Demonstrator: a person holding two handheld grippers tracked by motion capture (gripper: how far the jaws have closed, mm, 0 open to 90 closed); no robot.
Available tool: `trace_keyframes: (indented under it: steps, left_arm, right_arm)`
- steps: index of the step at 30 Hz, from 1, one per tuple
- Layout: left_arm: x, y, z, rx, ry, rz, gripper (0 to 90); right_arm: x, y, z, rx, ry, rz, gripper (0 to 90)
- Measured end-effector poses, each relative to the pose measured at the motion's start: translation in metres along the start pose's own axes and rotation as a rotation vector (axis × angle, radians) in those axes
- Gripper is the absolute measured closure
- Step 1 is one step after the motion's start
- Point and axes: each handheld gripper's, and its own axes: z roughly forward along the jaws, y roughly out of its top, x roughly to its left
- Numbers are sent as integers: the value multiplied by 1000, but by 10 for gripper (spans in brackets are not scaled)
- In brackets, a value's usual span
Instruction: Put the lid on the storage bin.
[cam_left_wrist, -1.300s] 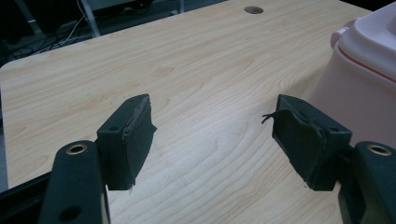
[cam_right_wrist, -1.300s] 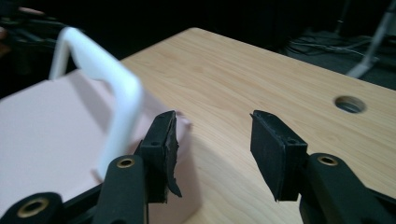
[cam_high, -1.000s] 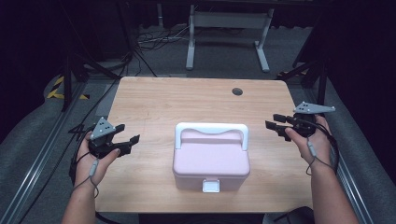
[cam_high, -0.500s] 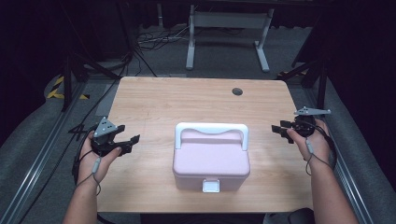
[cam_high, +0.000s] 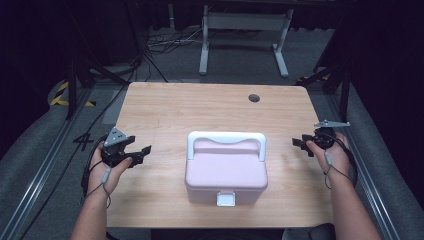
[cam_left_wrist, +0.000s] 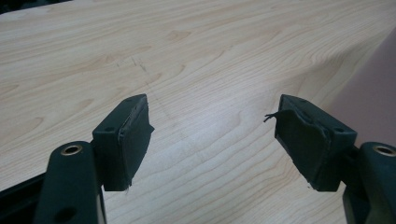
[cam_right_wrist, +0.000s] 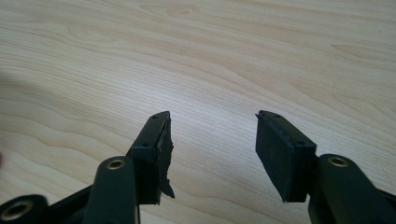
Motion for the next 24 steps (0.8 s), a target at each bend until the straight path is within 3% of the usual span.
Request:
trace_keyframes:
  steps: [9, 24]
  left_arm:
    - [4, -4, 3, 12, 5, -9, 274]
    - [4, -4, 4, 14, 4, -9, 274]
  right_arm:
    - [-5, -11, 16, 35, -8, 25, 459]
    - [-8, -13, 18, 3, -2, 41, 445]
